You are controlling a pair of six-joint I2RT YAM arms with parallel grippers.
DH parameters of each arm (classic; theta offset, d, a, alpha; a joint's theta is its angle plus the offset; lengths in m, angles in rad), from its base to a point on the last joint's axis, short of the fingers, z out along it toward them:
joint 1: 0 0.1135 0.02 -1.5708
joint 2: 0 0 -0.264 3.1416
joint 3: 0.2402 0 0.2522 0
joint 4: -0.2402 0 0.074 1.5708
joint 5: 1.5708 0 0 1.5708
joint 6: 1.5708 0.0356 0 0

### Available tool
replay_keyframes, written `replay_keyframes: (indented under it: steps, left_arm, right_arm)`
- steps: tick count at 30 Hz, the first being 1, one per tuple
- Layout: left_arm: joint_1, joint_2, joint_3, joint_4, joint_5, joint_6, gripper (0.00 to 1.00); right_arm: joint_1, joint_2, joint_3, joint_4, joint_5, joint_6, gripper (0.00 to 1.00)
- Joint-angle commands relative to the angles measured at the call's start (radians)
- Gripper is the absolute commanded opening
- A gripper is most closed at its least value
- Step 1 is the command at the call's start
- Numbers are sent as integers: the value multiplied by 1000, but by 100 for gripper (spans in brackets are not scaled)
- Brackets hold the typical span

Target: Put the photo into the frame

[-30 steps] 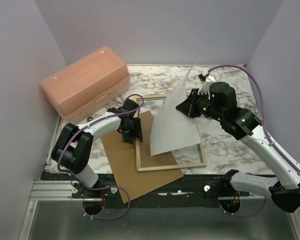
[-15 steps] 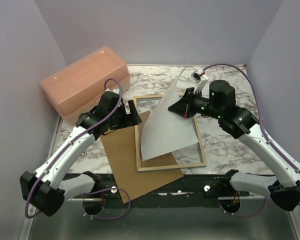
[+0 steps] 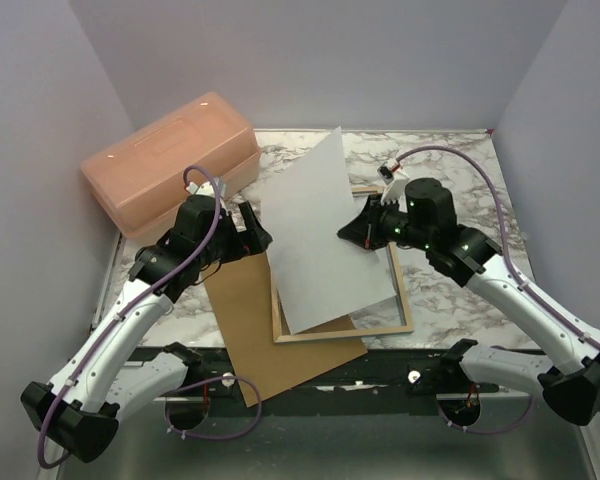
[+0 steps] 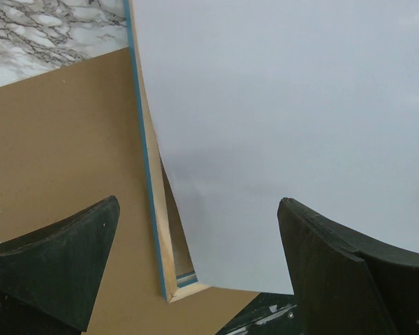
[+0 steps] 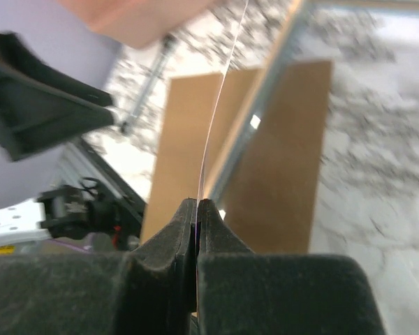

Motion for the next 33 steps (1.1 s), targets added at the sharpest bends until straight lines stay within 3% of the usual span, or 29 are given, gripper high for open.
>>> replay_keyframes:
  steps: [1,11,33]
  left_arm:
    - [5,36,-4,-11,-15,1,98]
    - [4,54,-9,-6,5,1,99]
    - [4,69,-12,-5,36,6,98]
  right_arm:
    - [-20,45,-110,-35,125,18,1]
    - [-157,75,-234,-27,146,36,1]
    - [-206,119,-339,142,141,85,0]
